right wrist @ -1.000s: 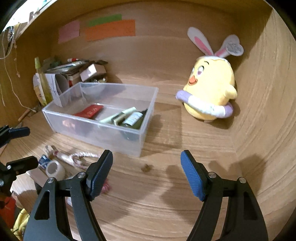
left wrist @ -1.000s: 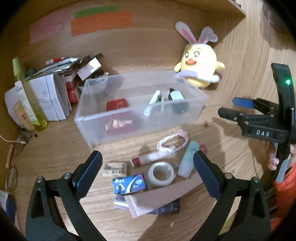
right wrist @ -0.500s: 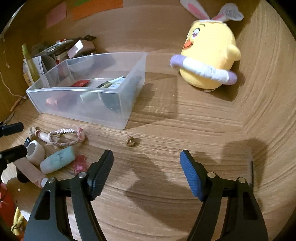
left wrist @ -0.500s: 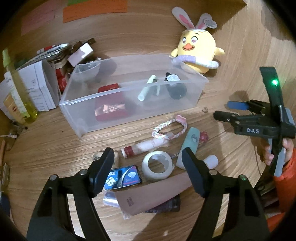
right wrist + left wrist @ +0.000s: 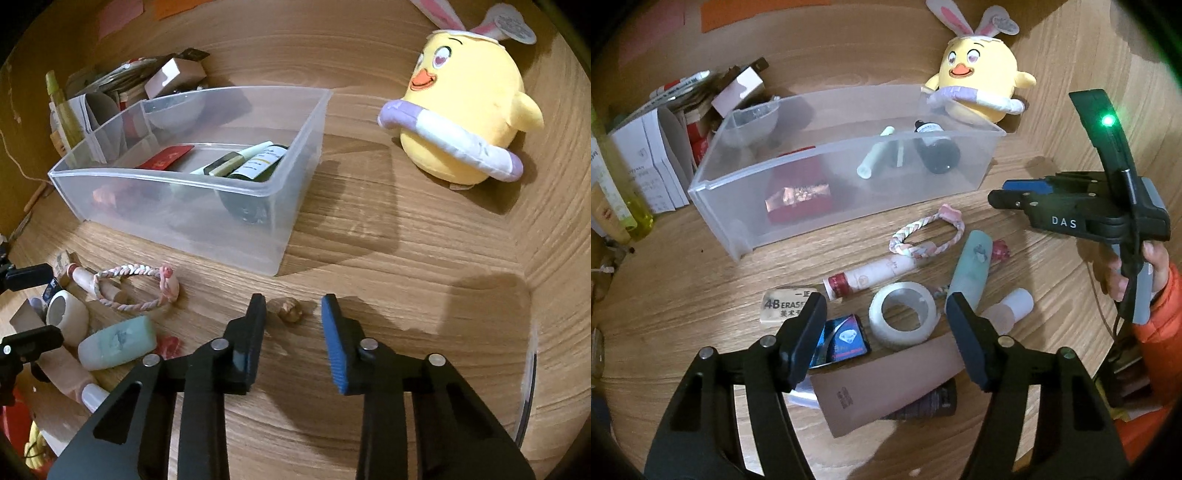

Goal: Organize objects
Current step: 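Grasp the white tape roll with the left gripper while the right gripper grasps the brown bead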

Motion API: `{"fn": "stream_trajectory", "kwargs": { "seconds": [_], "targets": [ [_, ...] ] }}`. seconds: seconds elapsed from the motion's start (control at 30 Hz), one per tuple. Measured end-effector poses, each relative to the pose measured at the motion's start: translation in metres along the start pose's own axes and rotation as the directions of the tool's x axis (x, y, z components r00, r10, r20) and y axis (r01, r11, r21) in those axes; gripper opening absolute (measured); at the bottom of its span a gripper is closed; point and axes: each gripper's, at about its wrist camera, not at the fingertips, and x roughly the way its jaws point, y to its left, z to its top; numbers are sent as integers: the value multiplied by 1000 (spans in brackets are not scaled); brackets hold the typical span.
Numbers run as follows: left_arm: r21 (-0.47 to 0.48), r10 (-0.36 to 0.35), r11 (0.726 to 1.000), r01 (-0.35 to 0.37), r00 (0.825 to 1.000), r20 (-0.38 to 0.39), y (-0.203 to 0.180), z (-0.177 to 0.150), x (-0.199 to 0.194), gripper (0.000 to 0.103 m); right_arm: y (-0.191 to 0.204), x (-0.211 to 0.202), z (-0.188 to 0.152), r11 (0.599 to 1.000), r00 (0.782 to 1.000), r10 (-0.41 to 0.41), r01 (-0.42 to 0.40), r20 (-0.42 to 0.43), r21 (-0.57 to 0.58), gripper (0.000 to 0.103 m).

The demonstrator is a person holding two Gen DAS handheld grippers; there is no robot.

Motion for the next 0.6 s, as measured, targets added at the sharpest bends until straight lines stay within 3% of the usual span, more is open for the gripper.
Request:
{"fn": "stream_trajectory", "kwargs": {
  "seconds": [0.1, 0.27, 0.6],
  "targets": [
    [4, -15, 1000, 16, 1000, -14, 0, 1, 5, 58, 2, 0, 0, 1000, 1000, -5, 5, 0, -14, 13],
    [13, -31, 999, 32, 999, -31, -3, 0, 11, 39, 3, -6, 1, 1000, 1000, -12, 12, 24, -14, 13],
    [-14, -21, 1000, 22, 999, 38, 1, 4, -6, 39, 9, -39, -3, 1000, 995, 17, -16, 97, -5, 13]
  ]
}}
